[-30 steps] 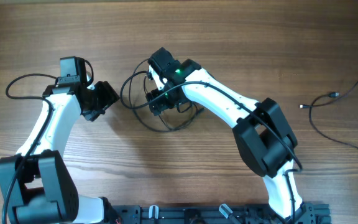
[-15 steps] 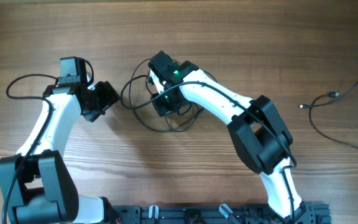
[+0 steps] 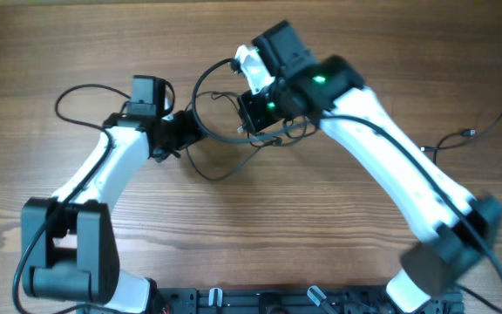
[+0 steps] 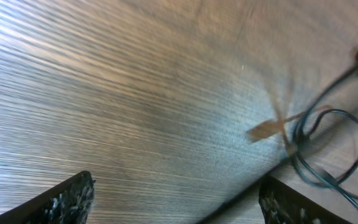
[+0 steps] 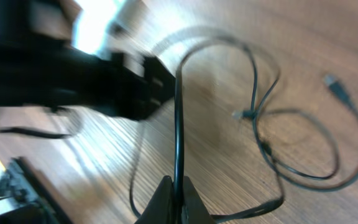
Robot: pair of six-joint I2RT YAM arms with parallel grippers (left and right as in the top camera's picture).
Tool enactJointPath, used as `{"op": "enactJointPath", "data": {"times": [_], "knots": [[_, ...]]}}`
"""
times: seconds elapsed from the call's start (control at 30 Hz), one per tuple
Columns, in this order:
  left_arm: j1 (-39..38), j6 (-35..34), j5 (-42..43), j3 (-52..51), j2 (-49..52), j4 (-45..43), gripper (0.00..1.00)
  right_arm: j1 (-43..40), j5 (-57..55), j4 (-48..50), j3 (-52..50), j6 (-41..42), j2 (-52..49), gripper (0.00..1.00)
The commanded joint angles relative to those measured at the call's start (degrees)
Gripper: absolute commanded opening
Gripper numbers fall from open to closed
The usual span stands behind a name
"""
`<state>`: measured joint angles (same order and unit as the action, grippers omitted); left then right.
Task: Untangle cables
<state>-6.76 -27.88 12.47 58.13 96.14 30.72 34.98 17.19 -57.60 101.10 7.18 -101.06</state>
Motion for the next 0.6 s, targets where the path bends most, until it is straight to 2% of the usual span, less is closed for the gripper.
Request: {"op": "enactJointPath", "data": {"times": [0.0,0.13,0.17,0.2,0.23,0.3,0.43,0.57], "knots": [[-1.6,0.5,0.5,-0.1,2.8,-0.3,0.87,0.2,2.7,0.5,0.9,-1.0,4.8,0.04],[-2.1,0.5,0.5,-0.1,4.5,-0.1,0.85,0.2,8.0,2.8,0.9,-1.0,6.8,0.04],[-2.1,0.5,0.5,-0.1,4.7,0.2,0.8,0.2,9.5,3.5,0.9,-1.0,7.0,0.04],[-2.1,0.5,0.5,-0.1,4.8,0.4,0.68,0.2,10.4,4.0,0.9,-0.9,7.0,0.04],[-2.1,0.5,0.5,-0.1,4.8,0.6,0.49,0.2,10.6,4.2,0.9,-0.9,7.0,0.04],[-2.1,0.5,0.5,-0.1,4.8,0.8,0.27,0.2,9.6,4.4,0.9,-0.9,7.0,0.04],[-2.1,0.5,0.5,-0.1,4.8,2.3,0.13,-1.4,2.8,4.4,0.9,5.0,7.2,0.04],[-2.1,0.5,-3.7,-0.1,4.8,6.1,0.04,-6.7,1.6,3.8,0.9,6.9,8.4,0.04]]}}
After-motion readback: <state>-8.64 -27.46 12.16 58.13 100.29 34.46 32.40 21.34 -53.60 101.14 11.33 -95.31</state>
